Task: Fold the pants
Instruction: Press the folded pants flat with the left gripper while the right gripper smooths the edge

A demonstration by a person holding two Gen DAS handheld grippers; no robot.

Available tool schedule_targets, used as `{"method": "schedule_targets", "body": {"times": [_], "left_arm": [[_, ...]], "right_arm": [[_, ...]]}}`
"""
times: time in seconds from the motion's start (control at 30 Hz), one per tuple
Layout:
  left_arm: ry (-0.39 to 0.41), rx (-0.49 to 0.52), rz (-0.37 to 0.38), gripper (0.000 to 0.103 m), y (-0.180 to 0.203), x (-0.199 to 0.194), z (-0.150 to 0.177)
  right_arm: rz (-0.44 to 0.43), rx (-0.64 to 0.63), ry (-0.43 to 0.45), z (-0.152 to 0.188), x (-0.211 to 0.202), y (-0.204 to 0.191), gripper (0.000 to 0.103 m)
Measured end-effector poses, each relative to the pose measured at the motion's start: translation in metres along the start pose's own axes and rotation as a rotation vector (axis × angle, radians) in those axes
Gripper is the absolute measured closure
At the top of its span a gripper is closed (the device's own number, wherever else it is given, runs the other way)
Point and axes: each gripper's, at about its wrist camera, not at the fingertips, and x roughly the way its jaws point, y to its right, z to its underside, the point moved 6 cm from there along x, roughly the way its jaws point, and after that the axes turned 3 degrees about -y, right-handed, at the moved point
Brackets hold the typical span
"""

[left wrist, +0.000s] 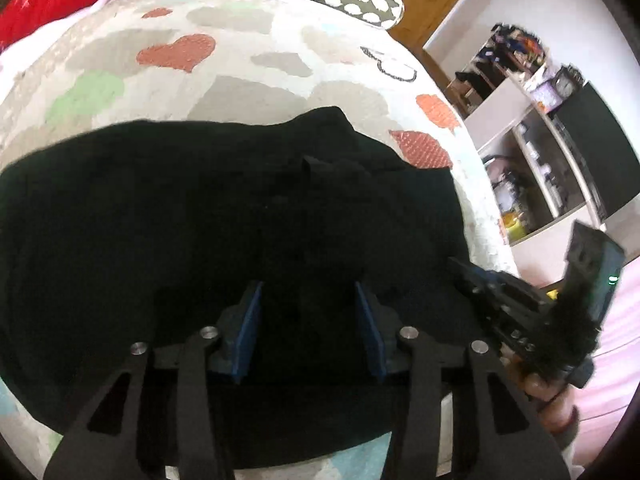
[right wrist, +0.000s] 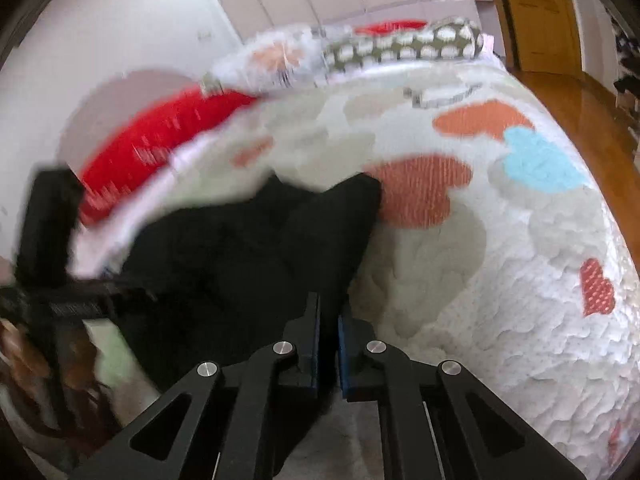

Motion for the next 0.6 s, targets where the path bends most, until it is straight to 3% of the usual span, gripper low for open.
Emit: {"method": "schedule_targets", "body": {"times": [0.03,0.07,0.1,0.17,0.3,0.37,0.53,0.6], "left_arm": [[0.009,0.007,-0.02,0.05,-0.002,-0.005,0.002],[0.022,0.013,-0.045,0.045,-0.003,-0.01,0.003],[0.04,0.016,-0.072,0.045,-0.004,-0.016,0.003],[0.069,0.027,-0.092,0.045,-0.005,-0.028,0.003],[0.127,0.027,-0.072,0.039,-0.002,-0.038,-0.012],[0.142,0.019,-0.071,0.039,0.003,-0.032,-0.022],[0.126,0.037,-0.156,0.039,0.007,0.004,-0.038],[0.097,0.032,-0.175,0.035,0.003,0.021,-0.039]], "right_arm": [[-0.002,0.015,0.005,0.002,-0.001,0.003,0.094],[0.001,0.028,0.018,0.0,-0.005,0.005,0.086],[0.025,0.039,0.037,-0.004,-0.009,0.007,0.072],[0.081,0.035,0.086,-0.009,-0.027,0.012,0.065],[-0.009,-0.035,0.13,-0.027,-0.042,-0.01,0.065],[-0.002,-0.075,0.119,-0.033,-0.033,-0.022,0.066],[0.072,-0.12,0.039,-0.049,0.019,-0.036,0.086],[0.09,-0.113,0.015,-0.052,0.034,-0.032,0.088]]}}
